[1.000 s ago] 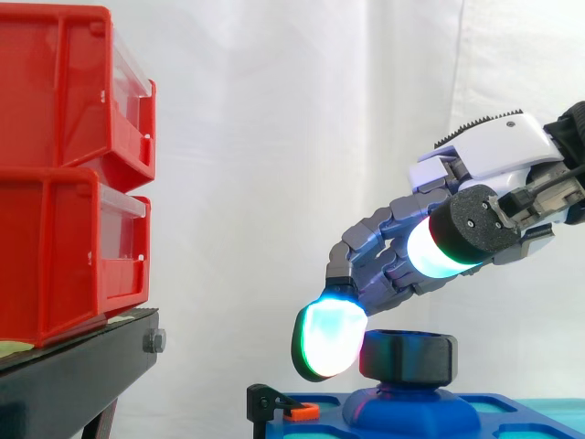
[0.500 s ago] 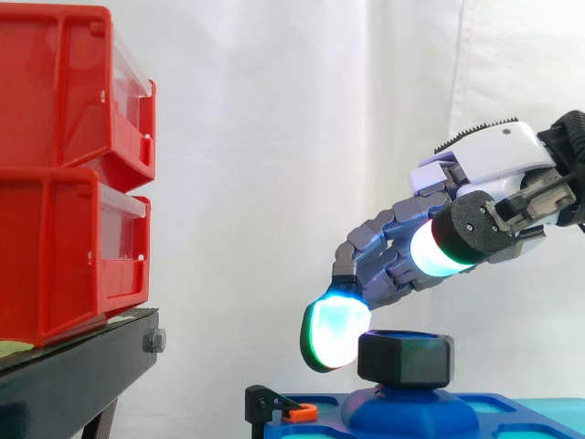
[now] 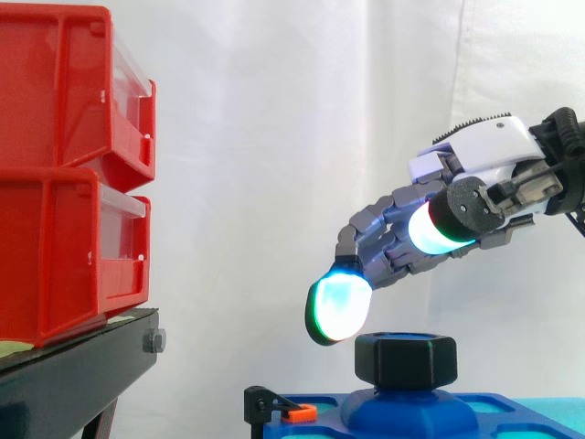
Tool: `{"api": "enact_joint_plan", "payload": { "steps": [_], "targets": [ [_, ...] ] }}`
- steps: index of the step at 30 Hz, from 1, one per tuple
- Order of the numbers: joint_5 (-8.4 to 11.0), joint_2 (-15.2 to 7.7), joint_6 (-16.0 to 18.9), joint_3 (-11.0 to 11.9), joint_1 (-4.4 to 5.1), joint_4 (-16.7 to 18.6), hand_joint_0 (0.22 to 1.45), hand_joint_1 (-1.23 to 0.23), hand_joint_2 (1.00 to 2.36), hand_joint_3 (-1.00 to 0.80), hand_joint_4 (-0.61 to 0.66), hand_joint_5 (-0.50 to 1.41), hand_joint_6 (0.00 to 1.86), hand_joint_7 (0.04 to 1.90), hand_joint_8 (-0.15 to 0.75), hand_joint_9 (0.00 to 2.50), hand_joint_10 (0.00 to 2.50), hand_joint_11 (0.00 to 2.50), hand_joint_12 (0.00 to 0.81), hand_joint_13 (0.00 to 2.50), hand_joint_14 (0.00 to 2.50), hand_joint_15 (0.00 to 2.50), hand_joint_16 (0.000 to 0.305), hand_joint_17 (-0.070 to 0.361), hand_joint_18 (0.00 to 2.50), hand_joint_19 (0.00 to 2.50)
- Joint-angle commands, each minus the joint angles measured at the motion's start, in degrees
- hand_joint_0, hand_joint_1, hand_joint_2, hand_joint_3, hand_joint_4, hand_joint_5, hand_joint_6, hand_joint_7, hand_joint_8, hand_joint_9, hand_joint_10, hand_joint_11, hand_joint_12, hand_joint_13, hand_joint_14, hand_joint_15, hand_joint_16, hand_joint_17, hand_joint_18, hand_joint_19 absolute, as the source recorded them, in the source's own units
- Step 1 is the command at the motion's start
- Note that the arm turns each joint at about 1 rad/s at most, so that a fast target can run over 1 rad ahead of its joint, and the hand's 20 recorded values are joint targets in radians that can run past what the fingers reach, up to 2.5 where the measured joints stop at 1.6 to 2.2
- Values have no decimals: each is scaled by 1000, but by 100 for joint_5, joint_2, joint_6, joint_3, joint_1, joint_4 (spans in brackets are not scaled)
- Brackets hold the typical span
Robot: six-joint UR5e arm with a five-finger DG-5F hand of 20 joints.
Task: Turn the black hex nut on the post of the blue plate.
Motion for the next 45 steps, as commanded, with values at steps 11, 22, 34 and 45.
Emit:
{"api": "enact_joint_plan", "payload": {
  "steps": [11,22,34,45],
  "targets": [
    [225,-1,210,95,283,354,469,-401,1000,-500,182,-227,502,840,239,213,0,0,371,8,0,0,58,130,0,52],
    [436,-1,289,-81,547,363,470,-402,1000,-500,189,-224,503,841,242,218,0,0,373,10,0,0,58,130,0,53],
    [489,-1,430,-248,626,442,472,-407,1000,-500,190,-223,503,842,244,223,0,0,371,11,0,0,58,130,0,58],
    [515,-1,403,-362,635,450,473,-408,1000,-500,189,-223,502,842,245,223,0,0,371,11,0,0,58,130,0,53]
  ]
}}
